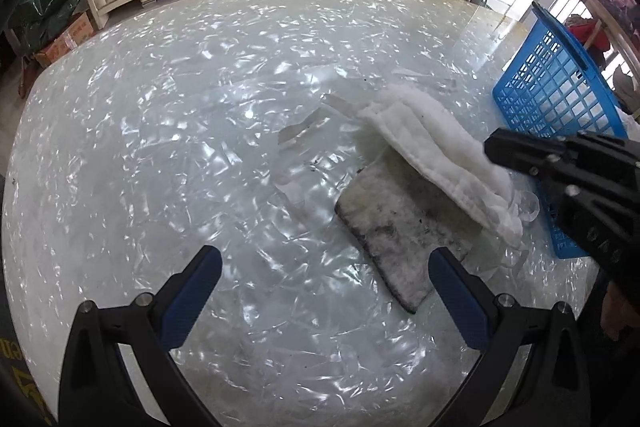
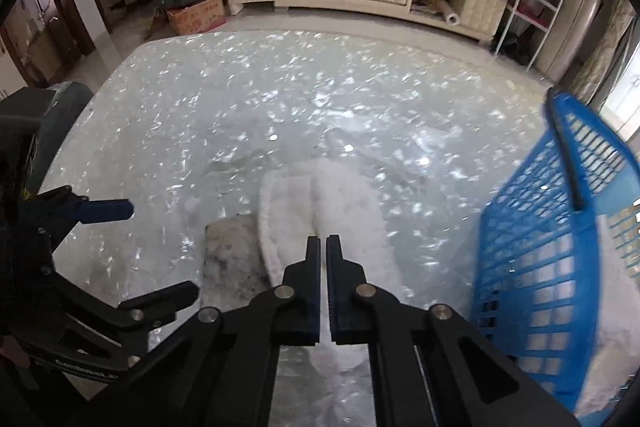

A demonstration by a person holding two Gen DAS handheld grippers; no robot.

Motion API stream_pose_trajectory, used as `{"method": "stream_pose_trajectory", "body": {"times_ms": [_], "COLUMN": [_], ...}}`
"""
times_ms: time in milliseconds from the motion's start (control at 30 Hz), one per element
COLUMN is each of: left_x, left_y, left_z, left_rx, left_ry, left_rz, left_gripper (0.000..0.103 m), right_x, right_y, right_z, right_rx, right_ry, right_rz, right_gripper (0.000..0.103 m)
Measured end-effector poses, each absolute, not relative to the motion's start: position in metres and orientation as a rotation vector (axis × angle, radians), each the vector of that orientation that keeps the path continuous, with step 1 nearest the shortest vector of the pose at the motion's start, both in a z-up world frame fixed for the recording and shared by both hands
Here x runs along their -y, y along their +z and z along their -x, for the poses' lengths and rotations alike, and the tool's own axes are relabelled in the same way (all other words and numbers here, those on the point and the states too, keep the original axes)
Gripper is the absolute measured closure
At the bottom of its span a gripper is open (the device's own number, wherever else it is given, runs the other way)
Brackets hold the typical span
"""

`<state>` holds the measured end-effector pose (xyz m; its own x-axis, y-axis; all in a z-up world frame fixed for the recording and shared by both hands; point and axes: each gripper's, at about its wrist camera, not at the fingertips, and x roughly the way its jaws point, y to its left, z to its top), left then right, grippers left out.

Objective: Organize soft objects
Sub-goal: 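Lift the white padded mat with the right tool while the left tool reaches the grey pad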

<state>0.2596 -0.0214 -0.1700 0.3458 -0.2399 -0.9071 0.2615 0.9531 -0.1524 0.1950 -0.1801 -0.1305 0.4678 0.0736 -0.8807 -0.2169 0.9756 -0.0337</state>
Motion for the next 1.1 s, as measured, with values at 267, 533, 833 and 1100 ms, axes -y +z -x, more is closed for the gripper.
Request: {"method": "stream_pose_trajectory", "body": {"times_ms": [267,533,833,1100], "left_x": [0.024,0.02,0.022,0.011], "left_y": [-0.174,-0.18,-0.189,-0.198], "left_z": [-0.263,-0.262,-0.26,-0.262], "left_rx": [-1.184,-1.191,-1.202,-1.217], "left_ry": [-0.326,-0.32,-0.316,-0.292], "left_rz": [-0.027,-0.037,-0.049,-0.041], "left_gripper": [0.0,0.0,0.0,0.0], "right_x": [0.174,0.18,0.177,0.181], "right_y": [-0.143,-0.148,-0.16,-0.17], "right_z": [-0.195,-0.197,-0.203,-0.21], "right_rx": [-1.101,-1.089,-1.109,-1.123], "right_ry": [0.22,0.173,0.16,0.112], "right_rz": [0.149,0.156,0.195,0.204], "right_gripper": [0.1,0.031,0.016,0.017]}}
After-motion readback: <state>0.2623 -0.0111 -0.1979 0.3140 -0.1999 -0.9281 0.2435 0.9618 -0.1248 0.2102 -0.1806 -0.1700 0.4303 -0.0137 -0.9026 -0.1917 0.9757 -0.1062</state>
